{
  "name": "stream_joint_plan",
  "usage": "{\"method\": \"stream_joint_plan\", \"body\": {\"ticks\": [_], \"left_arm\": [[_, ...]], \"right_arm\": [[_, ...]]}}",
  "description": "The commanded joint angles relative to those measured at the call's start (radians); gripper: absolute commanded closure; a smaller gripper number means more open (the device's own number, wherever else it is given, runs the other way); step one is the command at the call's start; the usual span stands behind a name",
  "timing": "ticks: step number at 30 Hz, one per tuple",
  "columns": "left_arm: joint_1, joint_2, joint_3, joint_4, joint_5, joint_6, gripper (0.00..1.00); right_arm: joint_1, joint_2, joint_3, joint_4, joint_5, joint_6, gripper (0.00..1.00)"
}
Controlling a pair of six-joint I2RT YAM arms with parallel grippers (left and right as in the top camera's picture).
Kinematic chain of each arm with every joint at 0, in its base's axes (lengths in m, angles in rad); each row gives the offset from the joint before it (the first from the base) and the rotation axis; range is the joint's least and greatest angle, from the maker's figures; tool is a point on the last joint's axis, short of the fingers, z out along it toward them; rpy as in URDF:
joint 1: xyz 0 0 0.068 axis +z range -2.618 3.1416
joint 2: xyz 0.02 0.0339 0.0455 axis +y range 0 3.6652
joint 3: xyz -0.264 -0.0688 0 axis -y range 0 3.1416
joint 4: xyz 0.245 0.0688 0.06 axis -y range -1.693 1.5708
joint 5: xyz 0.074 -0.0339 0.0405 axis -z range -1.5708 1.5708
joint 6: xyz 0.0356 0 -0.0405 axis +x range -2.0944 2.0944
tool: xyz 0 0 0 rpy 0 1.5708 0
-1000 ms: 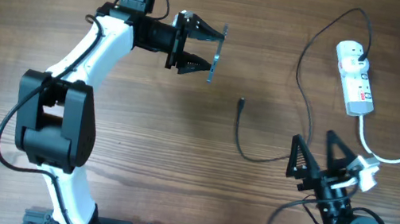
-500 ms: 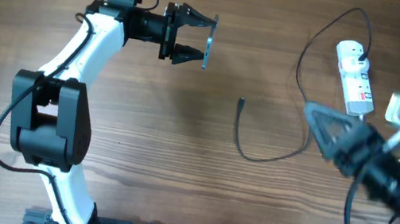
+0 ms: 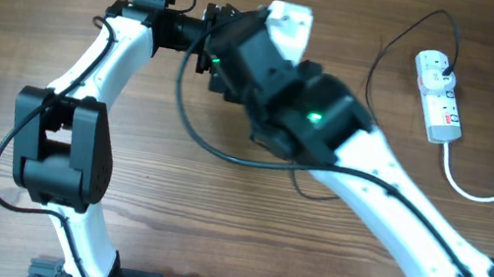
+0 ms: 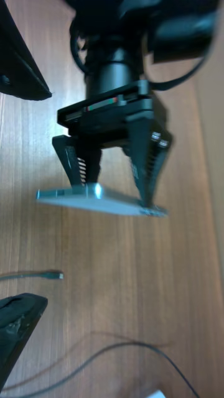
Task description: Plug charger to phone and switch on socket
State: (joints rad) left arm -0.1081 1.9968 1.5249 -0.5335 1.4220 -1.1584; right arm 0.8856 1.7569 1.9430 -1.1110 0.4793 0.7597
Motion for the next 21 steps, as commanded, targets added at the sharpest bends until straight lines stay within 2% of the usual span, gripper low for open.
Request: {"method": "stream_joint_plan", "body": {"ticks": [1,2,7,10,15,18,21], "left_arm": [[0.005,-0.032,0.020,0.003,0.032,-0.002,0.33],[0.005,-0.032,0.020,0.003,0.032,-0.002,0.33],[0.005,-0.032,0.020,0.003,0.032,-0.002,0.33],[0.005,-0.032,0.020,0.003,0.032,-0.002,0.32],[0.005,-0.032,0.020,0.003,0.032,-0.002,0.33],[0.005,-0.032,0.020,0.003,0.032,-0.002,0.33],[0.005,-0.032,0.020,0.003,0.033,-0.002,0.33]], "right_arm": [[0.007,0.120,0.019,0.039,0.043,-0.060,0.12],[0.007,0.139,0.019,0.061,0.044,-0.111,0.20],[0.007,0.151,0.019,0.096,0.098,-0.122,0.22],[0.000,0.151,0.019,0.094,0.171,-0.121,0.35],[-0.021,0.151,0.012,0.092,0.168,-0.093,0.42],[-0.021,0.152,0.012,0.081,0.167,-0.060,0.55],[-0.022,0.153,0.012,0.075,0.167,-0.050,0.57]]}}
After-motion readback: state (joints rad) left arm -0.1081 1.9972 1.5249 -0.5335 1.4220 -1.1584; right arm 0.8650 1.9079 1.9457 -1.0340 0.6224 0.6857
